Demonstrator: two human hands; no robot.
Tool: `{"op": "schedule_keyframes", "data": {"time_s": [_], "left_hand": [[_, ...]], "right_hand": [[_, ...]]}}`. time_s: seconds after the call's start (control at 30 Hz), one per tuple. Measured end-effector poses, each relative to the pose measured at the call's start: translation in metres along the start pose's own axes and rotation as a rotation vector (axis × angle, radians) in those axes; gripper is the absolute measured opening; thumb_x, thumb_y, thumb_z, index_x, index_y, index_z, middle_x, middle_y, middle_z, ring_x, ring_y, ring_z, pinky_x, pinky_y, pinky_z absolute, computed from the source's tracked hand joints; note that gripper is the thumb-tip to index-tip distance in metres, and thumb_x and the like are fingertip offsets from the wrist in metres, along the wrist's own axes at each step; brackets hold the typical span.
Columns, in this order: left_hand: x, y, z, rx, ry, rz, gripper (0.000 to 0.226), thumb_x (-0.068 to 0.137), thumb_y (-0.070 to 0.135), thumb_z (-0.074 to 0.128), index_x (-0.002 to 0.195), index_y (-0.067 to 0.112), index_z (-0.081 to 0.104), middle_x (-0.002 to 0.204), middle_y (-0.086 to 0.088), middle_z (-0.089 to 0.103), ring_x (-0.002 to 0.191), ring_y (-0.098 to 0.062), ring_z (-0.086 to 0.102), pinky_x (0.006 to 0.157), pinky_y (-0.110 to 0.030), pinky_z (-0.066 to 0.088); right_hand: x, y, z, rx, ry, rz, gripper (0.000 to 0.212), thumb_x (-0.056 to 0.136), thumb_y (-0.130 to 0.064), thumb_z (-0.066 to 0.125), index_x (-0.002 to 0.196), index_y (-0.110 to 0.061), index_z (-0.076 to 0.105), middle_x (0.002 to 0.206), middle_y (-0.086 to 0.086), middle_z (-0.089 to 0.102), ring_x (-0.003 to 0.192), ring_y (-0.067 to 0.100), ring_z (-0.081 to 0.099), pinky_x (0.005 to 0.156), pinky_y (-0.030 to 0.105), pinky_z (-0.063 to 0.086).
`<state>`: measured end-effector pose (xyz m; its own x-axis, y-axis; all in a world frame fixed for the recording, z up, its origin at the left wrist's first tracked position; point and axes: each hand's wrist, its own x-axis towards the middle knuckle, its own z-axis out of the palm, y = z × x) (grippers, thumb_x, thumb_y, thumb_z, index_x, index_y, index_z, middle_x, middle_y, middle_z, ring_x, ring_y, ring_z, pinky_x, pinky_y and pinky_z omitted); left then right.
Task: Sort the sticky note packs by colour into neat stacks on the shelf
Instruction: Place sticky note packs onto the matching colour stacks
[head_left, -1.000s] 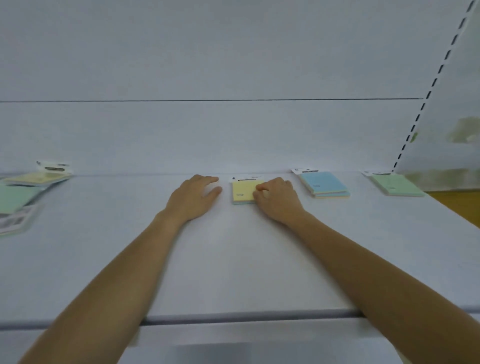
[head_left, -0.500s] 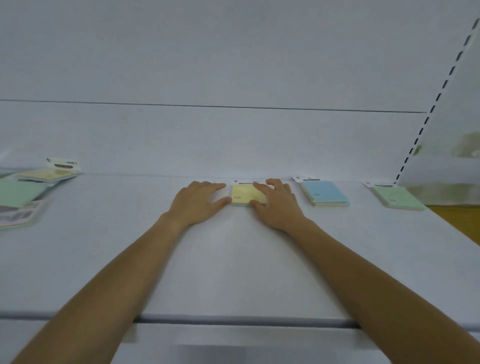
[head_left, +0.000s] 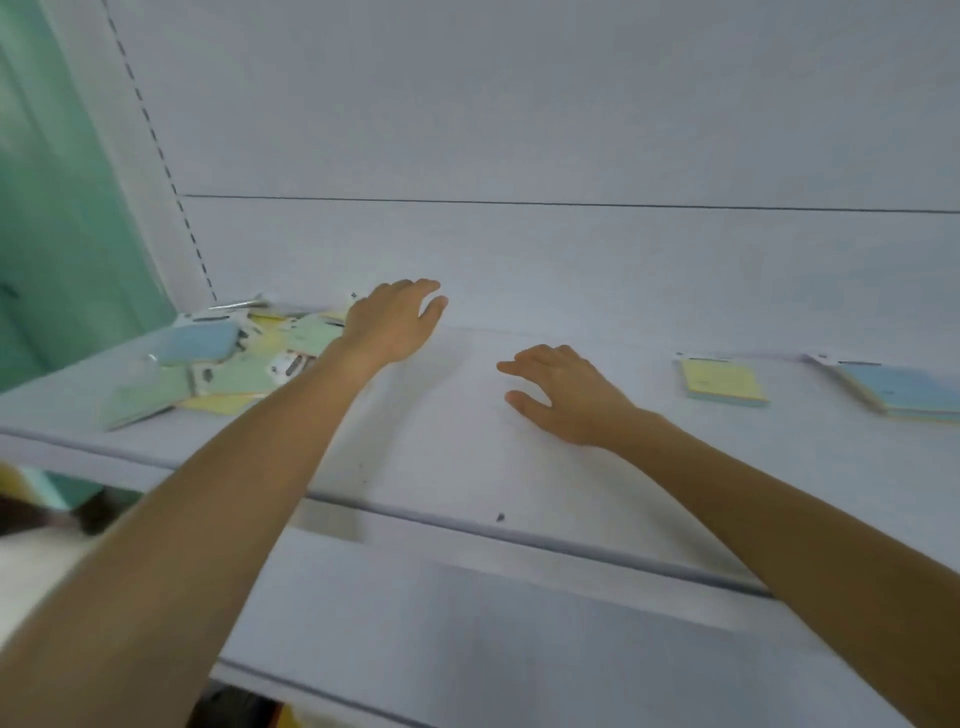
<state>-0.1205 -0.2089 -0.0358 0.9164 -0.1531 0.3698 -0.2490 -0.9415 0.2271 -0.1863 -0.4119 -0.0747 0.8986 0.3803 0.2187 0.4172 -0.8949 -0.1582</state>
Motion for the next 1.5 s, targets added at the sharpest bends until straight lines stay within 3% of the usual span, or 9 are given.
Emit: {"op": "schedule_keyframes", "data": {"time_s": [0.4, 0.6, 0.87, 1.0, 1.07, 1.17, 1.3, 1.4, 1.5], "left_hand": [[-0.010, -0.223, -0.051, 0.056, 0.086, -0.217, 0.040, 0.098, 0.035, 0.031, 0.130, 0.019, 0.048, 0.131, -0.011, 0.056, 0.121, -0.032, 0.050, 0.096, -0.043, 0.044], [0.004, -0.256, -0.045, 0.083, 0.031, -0.301, 0.041, 0.098, 0.033, 0.033, 0.135, 0.020, 0.044, 0.137, -0.010, 0.051, 0.127, -0.031, 0.045, 0.100, -0.044, 0.039], [0.044, -0.314, -0.037, 0.055, -0.019, -0.402, 0.042, 0.097, 0.031, 0.035, 0.137, 0.019, 0.040, 0.137, -0.015, 0.050, 0.124, -0.033, 0.047, 0.098, -0.042, 0.041], [0.071, -0.329, -0.029, -0.021, -0.079, -0.417, 0.044, 0.098, 0.035, 0.031, 0.139, 0.019, 0.038, 0.144, -0.012, 0.045, 0.130, -0.033, 0.043, 0.104, -0.039, 0.036], [0.083, -0.333, -0.024, -0.044, -0.106, -0.424, 0.046, 0.097, 0.039, 0.030, 0.139, 0.020, 0.037, 0.145, -0.011, 0.043, 0.130, -0.033, 0.042, 0.105, -0.039, 0.036], [0.099, -0.340, -0.016, -0.068, -0.161, -0.413, 0.051, 0.095, 0.045, 0.031, 0.139, 0.021, 0.037, 0.146, -0.010, 0.042, 0.131, -0.032, 0.042, 0.106, -0.040, 0.034], [0.119, -0.346, -0.006, -0.172, -0.233, -0.396, 0.061, 0.090, 0.049, 0.045, 0.140, 0.014, 0.036, 0.148, -0.011, 0.039, 0.132, -0.030, 0.041, 0.106, -0.038, 0.034], [0.132, -0.351, -0.006, -0.297, -0.229, -0.406, 0.066, 0.087, 0.038, 0.058, 0.140, 0.005, 0.035, 0.146, -0.013, 0.040, 0.131, -0.030, 0.042, 0.102, -0.034, 0.037], [0.136, -0.363, -0.008, -0.475, -0.219, -0.452, 0.071, 0.080, 0.030, 0.070, 0.138, 0.007, 0.038, 0.141, -0.015, 0.045, 0.122, -0.030, 0.050, 0.096, -0.035, 0.043]], "right_hand": [[0.149, -0.129, 0.053, 0.138, -0.085, -0.044, 0.043, 0.095, -0.035, 0.039, 0.137, -0.024, 0.040, 0.147, 0.003, 0.037, 0.134, 0.025, 0.032, 0.112, 0.037, 0.025], [0.188, -0.125, 0.060, 0.226, -0.075, -0.019, 0.043, 0.093, -0.034, 0.046, 0.135, -0.023, 0.044, 0.142, 0.008, 0.043, 0.133, 0.024, 0.037, 0.109, 0.034, 0.028], [0.243, -0.130, 0.058, 0.249, -0.291, -0.055, 0.061, 0.087, -0.038, 0.056, 0.142, -0.030, 0.030, 0.148, 0.001, 0.036, 0.134, 0.020, 0.036, 0.105, 0.030, 0.031], [0.250, -0.136, 0.054, 0.316, -0.260, -0.019, 0.067, 0.081, -0.038, 0.065, 0.139, -0.028, 0.033, 0.126, 0.004, 0.048, 0.115, 0.020, 0.049, 0.090, 0.025, 0.037], [0.252, -0.142, 0.053, 0.340, -0.199, -0.013, 0.070, 0.078, -0.038, 0.068, 0.138, -0.030, 0.035, 0.120, 0.000, 0.044, 0.112, 0.019, 0.047, 0.092, 0.028, 0.038], [0.255, -0.150, 0.058, 0.338, -0.155, -0.023, 0.068, 0.078, -0.038, 0.068, 0.138, -0.030, 0.036, 0.132, 0.000, 0.047, 0.120, 0.020, 0.045, 0.100, 0.034, 0.039], [0.253, -0.167, 0.065, 0.366, -0.174, -0.013, 0.060, 0.085, -0.031, 0.062, 0.139, -0.028, 0.036, 0.143, -0.002, 0.040, 0.125, 0.014, 0.040, 0.098, 0.024, 0.029], [0.256, -0.172, 0.069, 0.325, -0.160, 0.117, 0.069, 0.080, -0.041, 0.064, 0.141, -0.025, 0.033, 0.146, 0.004, 0.033, 0.133, 0.022, 0.034, 0.108, 0.035, 0.029], [0.258, -0.175, 0.072, 0.217, -0.132, 0.300, 0.085, 0.069, -0.060, 0.063, 0.140, -0.023, 0.034, 0.142, 0.010, 0.041, 0.128, 0.030, 0.041, 0.105, 0.047, 0.038]]}}
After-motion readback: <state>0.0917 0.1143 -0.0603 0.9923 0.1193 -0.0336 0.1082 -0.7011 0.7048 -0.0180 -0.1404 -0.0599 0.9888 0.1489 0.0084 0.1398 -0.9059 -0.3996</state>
